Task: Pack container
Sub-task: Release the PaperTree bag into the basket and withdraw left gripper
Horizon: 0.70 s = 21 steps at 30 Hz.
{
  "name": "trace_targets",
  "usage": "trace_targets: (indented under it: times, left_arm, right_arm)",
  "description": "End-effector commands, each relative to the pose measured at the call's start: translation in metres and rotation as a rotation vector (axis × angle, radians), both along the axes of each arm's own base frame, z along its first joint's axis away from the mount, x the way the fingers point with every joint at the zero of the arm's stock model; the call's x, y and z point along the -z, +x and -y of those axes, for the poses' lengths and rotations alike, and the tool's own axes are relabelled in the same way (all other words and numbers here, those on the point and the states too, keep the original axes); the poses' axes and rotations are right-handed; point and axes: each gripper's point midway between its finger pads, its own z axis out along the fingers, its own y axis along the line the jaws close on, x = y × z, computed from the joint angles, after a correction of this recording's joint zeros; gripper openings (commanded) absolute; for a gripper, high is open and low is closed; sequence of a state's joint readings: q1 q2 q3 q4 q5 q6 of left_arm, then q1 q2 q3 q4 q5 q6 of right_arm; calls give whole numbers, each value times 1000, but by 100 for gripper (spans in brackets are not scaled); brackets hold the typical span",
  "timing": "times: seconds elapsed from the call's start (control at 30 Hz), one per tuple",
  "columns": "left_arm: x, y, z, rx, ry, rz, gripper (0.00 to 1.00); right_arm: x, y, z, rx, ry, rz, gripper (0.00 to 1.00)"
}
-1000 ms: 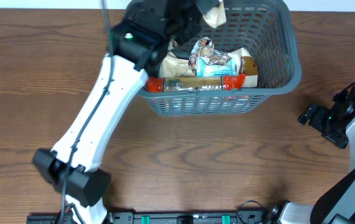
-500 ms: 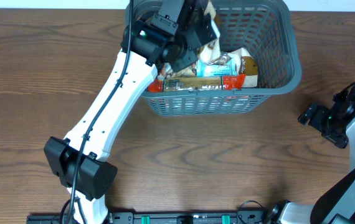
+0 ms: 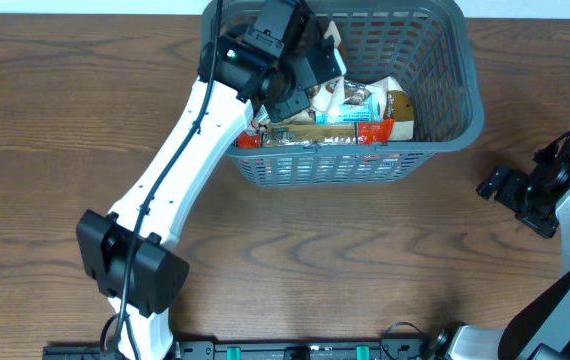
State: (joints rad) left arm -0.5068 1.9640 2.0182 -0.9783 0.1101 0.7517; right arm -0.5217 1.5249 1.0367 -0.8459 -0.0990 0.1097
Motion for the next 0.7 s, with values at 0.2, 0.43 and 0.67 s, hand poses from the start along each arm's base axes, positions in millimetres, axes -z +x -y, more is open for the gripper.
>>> trace_targets:
  times: [0.2,0.43,0.67]
  left_arm:
    - [50,16,-9,-17,42,-89,11]
    - [52,17,-10,-21,45,-94,70]
    - [50,20,-16,-38,67,-76,79]
  right_arm:
    - [-1,1,-5,-19,16,10,99]
    - [-1,1,-6,-19,18,8,99]
    - [-1,2,-5,-19,14,14,99]
